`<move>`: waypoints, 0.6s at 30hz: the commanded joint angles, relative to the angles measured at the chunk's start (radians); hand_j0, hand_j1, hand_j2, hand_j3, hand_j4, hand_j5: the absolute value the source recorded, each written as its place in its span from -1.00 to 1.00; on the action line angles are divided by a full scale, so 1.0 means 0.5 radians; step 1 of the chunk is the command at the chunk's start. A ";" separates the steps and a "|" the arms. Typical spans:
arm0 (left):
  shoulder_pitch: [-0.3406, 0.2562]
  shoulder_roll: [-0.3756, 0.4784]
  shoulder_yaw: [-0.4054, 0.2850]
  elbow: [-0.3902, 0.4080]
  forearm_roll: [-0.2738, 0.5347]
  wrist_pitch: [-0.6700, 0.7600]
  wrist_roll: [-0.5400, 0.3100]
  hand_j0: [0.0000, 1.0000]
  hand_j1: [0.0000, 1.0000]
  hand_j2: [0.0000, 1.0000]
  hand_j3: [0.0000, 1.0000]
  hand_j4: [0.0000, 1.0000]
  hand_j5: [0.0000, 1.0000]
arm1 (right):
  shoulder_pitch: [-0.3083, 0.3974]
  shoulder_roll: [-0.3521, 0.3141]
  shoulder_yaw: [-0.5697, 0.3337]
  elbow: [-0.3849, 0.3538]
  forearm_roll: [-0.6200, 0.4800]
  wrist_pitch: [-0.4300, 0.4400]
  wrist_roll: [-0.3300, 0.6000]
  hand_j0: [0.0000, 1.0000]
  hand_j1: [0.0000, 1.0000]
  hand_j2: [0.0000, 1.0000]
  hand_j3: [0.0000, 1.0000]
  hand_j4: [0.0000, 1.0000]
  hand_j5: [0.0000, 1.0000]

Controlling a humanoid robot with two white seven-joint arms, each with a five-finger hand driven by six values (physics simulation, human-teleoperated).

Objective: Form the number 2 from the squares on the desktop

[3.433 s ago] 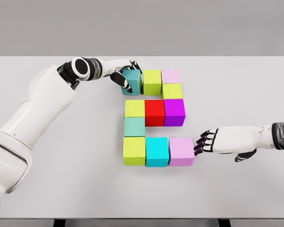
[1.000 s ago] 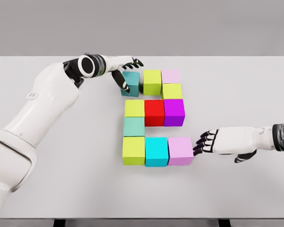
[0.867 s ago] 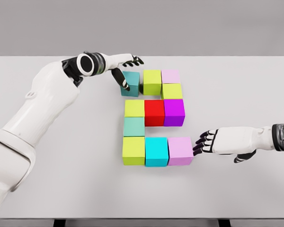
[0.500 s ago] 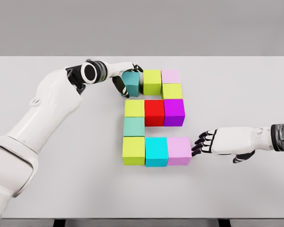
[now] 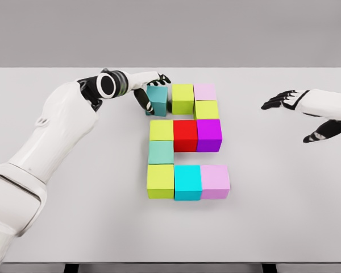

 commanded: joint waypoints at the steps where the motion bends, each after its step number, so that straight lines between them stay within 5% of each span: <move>1: 0.000 -0.036 0.005 0.003 -0.047 -0.003 0.049 0.87 0.87 0.87 0.87 0.87 0.87 | 0.000 0.038 -0.249 0.210 -0.443 0.005 -0.001 1.00 1.00 1.00 1.00 1.00 1.00; 4: 0.003 -0.045 0.005 0.003 -0.051 -0.003 0.089 0.86 0.86 0.86 0.86 0.86 0.86 | 0.224 0.044 -0.261 0.207 -0.557 0.005 -0.001 1.00 1.00 1.00 1.00 1.00 1.00; 7: 0.000 -0.042 0.005 0.003 -0.051 0.003 0.163 0.85 0.85 0.85 0.85 0.85 0.85 | 0.340 0.311 -0.274 0.177 -0.541 0.005 -0.001 1.00 1.00 1.00 1.00 1.00 1.00; 9: 0.000 -0.042 0.005 0.012 -0.051 0.000 0.172 0.85 0.85 0.85 0.85 0.85 0.85 | 0.426 0.185 -0.424 -0.007 -0.556 0.005 -0.001 1.00 1.00 1.00 1.00 1.00 1.00; 10: 0.000 -0.042 0.005 0.012 -0.051 0.000 0.172 0.85 0.85 0.85 0.85 0.85 0.85 | 0.586 0.130 -0.491 -0.072 -0.550 0.005 -0.001 1.00 1.00 1.00 1.00 1.00 1.00; 18: 0.025 -0.036 0.002 -0.037 -0.051 0.022 0.169 0.86 0.86 0.86 0.86 0.86 0.86 | 0.623 0.139 -0.587 -0.072 -0.523 0.005 -0.001 1.00 1.00 1.00 1.00 1.00 1.00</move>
